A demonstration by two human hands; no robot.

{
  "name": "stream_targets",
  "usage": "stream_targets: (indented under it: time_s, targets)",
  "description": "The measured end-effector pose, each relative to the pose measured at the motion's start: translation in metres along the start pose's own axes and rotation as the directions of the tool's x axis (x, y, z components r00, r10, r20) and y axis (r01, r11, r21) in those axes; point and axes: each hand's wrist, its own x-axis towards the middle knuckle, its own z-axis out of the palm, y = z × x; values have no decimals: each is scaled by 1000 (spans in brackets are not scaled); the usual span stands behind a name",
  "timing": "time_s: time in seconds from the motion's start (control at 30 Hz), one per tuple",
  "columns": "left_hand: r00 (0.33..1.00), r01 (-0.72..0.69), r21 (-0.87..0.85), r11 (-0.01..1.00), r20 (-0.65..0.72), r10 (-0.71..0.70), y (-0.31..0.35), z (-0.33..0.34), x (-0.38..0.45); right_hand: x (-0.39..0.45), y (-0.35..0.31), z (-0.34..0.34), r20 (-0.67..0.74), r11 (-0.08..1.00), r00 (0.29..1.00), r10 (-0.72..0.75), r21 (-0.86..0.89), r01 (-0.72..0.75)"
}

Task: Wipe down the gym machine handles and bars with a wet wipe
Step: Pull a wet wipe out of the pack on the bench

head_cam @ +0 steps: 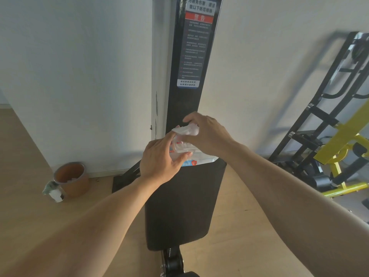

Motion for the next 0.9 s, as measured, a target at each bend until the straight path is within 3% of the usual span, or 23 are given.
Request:
stream_targets:
  time_s: [0.07, 0.1, 0.23, 0.4, 0.67, 0.73, 0.83, 0.9]
  targets:
    - [1000, -1, -12, 1000, 8, 1, 1, -2, 1, 1, -1, 3, -72, 988, 996, -49, -153, 38]
    - [1000, -3, -14, 1000, 14, 3, 1, -2, 2, 1, -3, 3, -127, 991, 991, -46, -131, 29]
    - [995, -49, 5, 999, 90, 48, -2, 2, 0, 6, -10, -4, -256, 953, 956, 140, 298, -60]
    - [985, -142, 66, 988, 112, 135, -5, 6, -1, 8, -15, -9, -189, 898, 957, 220, 423, -122]
    - [976, -125, 60, 990, 190, 112, 2, -3, 1, 16, -24, -27, -312, 722, 896, 314, 692, -12]
    - [978, -101, 40, 994, 186, 92, 5, -6, 1, 19, -28, -38, -393, 710, 861, 323, 702, 55]
    - [977, -82, 23, 996, 197, 76, 7, -8, 1, 25, -29, -59, -599, 728, 717, 356, 659, 189]
    - [978, -80, 10, 997, 193, 77, 8, -8, 2, 32, -25, -72, -595, 668, 684, 421, 714, 209]
